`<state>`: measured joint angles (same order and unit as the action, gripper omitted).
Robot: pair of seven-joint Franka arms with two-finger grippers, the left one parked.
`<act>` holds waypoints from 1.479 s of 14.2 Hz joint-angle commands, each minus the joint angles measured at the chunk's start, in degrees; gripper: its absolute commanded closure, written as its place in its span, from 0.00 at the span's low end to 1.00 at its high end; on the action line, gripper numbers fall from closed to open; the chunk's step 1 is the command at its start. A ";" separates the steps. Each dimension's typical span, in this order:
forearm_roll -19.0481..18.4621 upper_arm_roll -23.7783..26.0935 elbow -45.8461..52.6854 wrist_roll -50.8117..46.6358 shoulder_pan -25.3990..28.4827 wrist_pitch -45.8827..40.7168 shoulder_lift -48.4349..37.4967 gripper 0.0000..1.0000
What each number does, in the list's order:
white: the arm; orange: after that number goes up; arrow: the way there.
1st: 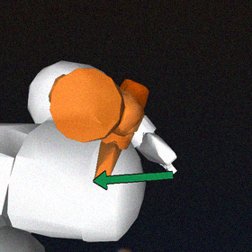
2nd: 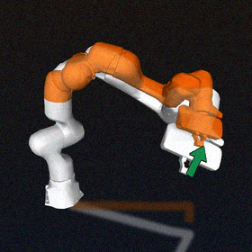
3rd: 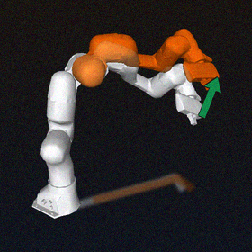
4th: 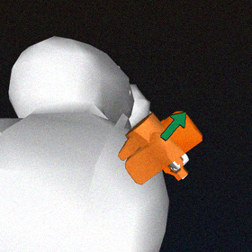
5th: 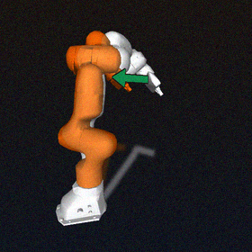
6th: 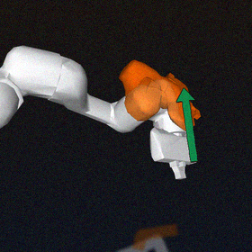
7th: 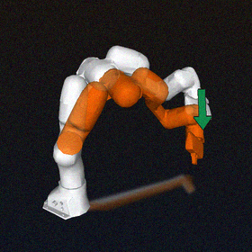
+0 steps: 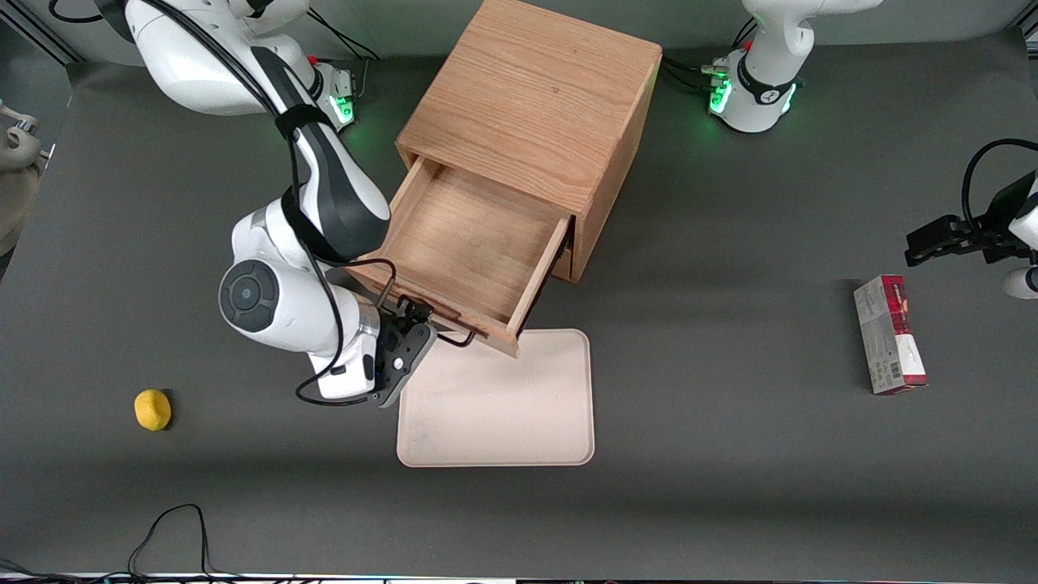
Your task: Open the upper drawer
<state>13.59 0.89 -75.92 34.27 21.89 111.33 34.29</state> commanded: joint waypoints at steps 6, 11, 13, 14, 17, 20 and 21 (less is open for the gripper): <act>-1.11 0.25 9.65 1.50 -2.20 -3.40 4.38 0.00; -1.02 0.17 12.63 1.15 -2.46 -5.06 4.64 0.00; -1.02 0.17 14.74 0.80 -3.43 -7.95 4.64 0.00; -1.02 0.08 16.05 0.80 -3.52 -9.62 4.64 0.00; -1.11 -0.18 17.03 0.80 -5.44 -14.90 2.80 0.00; -2.42 -0.62 16.77 0.62 -7.82 -17.90 0.08 0.00; -4.43 -0.71 15.99 0.27 -7.82 -17.99 -0.88 0.00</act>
<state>11.91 0.23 -59.16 34.85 14.48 94.87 35.75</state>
